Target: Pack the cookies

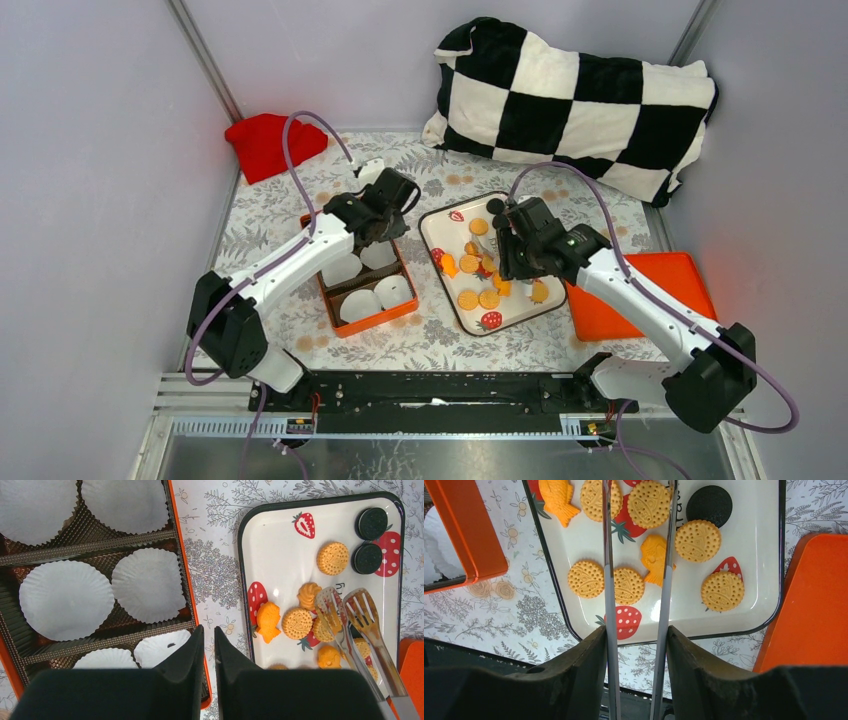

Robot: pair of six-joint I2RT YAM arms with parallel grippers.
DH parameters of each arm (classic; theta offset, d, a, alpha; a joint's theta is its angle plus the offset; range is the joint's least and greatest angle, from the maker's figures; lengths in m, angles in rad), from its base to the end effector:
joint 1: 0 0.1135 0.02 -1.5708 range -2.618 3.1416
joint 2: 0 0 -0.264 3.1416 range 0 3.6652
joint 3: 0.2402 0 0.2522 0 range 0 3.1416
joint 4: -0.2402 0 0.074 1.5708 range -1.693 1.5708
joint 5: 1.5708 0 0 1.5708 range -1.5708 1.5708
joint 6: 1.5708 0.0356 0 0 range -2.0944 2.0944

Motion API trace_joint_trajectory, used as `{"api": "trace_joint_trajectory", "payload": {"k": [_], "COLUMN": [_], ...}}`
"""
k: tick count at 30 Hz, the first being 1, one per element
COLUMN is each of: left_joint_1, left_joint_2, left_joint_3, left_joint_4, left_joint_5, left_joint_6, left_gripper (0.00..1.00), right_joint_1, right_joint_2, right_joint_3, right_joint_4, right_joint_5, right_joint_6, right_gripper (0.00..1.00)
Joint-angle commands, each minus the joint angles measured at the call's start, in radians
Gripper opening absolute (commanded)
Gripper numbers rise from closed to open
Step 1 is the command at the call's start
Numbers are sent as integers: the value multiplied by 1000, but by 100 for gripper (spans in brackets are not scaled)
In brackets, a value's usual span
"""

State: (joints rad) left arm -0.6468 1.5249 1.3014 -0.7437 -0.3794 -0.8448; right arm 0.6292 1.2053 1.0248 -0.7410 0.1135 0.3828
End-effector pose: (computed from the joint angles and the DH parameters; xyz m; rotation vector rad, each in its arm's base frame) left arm 0.2640 -0.1828 0.2933 -0.3870 2.4182 -0.1716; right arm 0.1993 0.1401 0.2880 -0.2604 2.4929 0.2843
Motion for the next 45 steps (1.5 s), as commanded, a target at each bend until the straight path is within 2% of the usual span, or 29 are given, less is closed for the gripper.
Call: {"api": "trace_joint_trajectory", "payload": {"k": [1, 17, 22, 27, 32, 40, 45], "left_joint_1": [12, 43, 45, 46, 45, 45, 45], "left_joint_2": [-42, -120, -140, -155, -166, -147, -145], "left_joint_3": [-22, -73, -86, -79, -89, -115, -111], "left_joint_4": [53, 56, 52, 52, 65, 98, 109], "left_joint_5": [9, 27, 49, 75, 102, 151, 155], "left_joint_6": [28, 27, 18, 14, 8, 6, 8], "left_gripper": [17, 17, 17, 17, 17, 16, 16], "right_joint_1": [11, 10, 11, 11, 11, 11, 10], "right_joint_2": [32, 161, 78, 11, -32, -26, 2], "right_joint_3": [5, 42, 49, 102, 69, -36, -45], "right_joint_4": [83, 149, 139, 57, 21, 36, 63], "right_joint_5": [35, 65, 51, 31, 29, 47, 74], "right_joint_6": [17, 32, 39, 44, 48, 51, 40], "right_gripper": [51, 51, 50, 51, 51, 51, 51]}}
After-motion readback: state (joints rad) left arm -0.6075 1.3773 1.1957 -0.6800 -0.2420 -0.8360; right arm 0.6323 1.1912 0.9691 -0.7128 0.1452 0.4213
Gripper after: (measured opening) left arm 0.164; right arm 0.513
